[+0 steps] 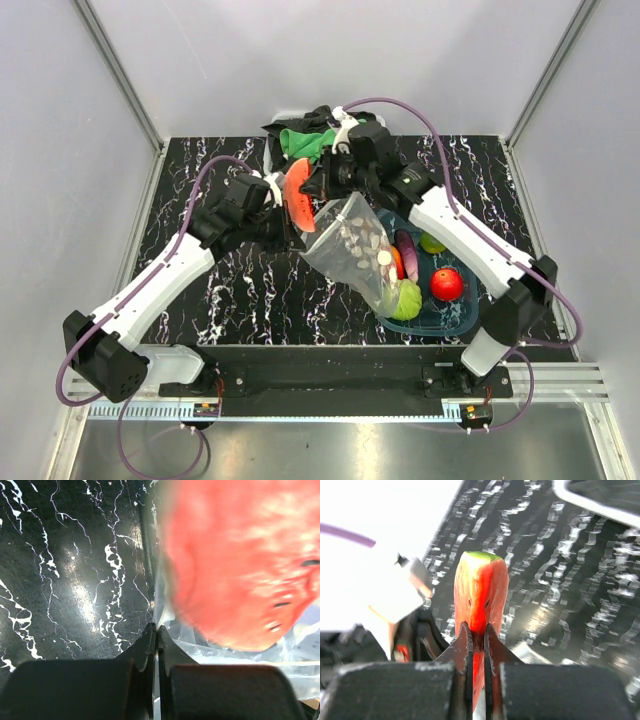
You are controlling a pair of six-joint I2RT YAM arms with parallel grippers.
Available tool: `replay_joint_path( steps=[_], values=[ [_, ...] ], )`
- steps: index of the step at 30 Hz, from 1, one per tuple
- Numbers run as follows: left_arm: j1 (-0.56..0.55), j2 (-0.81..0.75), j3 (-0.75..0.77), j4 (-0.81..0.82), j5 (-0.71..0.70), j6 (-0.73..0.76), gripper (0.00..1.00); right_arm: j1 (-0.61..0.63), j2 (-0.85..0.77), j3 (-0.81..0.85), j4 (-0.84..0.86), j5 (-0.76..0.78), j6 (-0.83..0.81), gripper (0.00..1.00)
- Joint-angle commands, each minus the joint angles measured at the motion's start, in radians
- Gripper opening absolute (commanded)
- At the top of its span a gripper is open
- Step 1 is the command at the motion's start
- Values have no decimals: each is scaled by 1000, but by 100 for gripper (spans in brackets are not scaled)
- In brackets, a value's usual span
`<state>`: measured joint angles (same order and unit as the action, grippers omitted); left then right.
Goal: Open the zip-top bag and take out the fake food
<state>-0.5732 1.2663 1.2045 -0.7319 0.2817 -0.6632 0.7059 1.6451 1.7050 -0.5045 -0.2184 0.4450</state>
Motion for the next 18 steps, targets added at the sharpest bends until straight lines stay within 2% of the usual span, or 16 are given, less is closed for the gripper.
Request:
replay_joint_path(
  steps=[1, 6, 11, 14, 18],
  values=[
    [-2, -15, 82, 22, 2, -1, 0, -5, 56, 68, 107, -122, 138, 0],
    [-2, 21, 110, 17, -18, 8, 0, -3, 79, 15, 259, -205, 314, 0],
    [10, 51, 132, -23, -61, 62, 0, -48, 82, 64, 253, -196, 325, 0],
    [42, 50, 129, -53, -85, 79, 0, -126, 64, 67, 190, -206, 345, 0],
    [79, 56, 153, -87, -122, 149, 0, -239, -63, -36, -1, -193, 229, 0]
  ],
)
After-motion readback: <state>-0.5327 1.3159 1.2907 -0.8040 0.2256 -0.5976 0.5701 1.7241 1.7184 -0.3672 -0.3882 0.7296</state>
